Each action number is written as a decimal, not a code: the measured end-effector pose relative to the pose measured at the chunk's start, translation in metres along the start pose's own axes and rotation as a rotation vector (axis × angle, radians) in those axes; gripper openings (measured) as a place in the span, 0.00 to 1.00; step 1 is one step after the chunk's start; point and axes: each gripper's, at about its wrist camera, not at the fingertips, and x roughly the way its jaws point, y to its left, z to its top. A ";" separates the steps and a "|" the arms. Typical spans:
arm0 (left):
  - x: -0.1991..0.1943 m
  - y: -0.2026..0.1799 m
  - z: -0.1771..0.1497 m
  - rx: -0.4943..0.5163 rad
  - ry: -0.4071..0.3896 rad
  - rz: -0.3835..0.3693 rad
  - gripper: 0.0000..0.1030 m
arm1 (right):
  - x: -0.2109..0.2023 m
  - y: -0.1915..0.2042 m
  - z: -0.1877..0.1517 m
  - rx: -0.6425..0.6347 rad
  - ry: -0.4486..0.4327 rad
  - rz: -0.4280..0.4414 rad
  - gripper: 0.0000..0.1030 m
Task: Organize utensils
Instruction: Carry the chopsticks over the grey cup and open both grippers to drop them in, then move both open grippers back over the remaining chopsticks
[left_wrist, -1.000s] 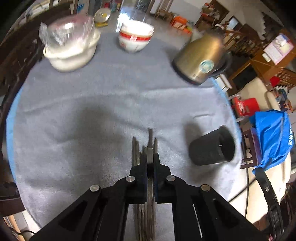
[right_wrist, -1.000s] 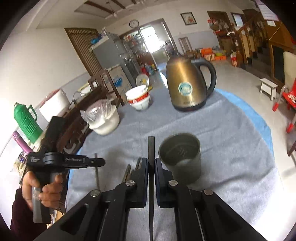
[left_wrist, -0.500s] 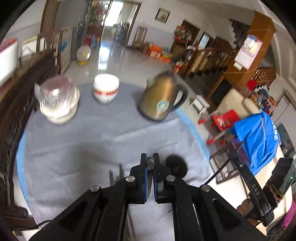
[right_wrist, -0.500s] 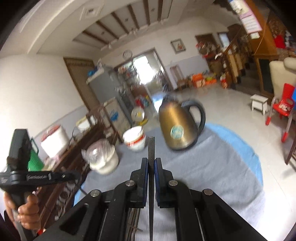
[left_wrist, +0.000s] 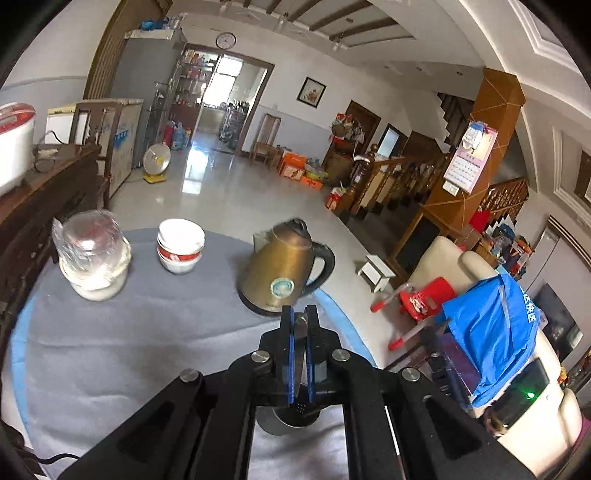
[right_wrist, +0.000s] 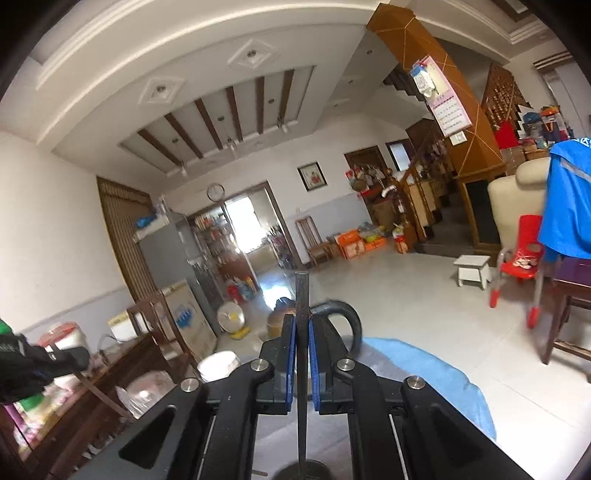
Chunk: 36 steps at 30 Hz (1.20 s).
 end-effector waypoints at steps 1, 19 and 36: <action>0.009 -0.001 -0.004 -0.001 0.023 0.007 0.05 | 0.005 0.000 -0.003 0.000 0.023 -0.003 0.07; 0.017 0.043 -0.054 0.003 0.108 0.105 0.52 | -0.025 -0.064 -0.047 0.180 0.180 0.095 0.69; 0.016 0.127 -0.205 0.032 0.279 0.492 0.54 | -0.048 -0.046 -0.170 0.122 0.463 0.232 0.60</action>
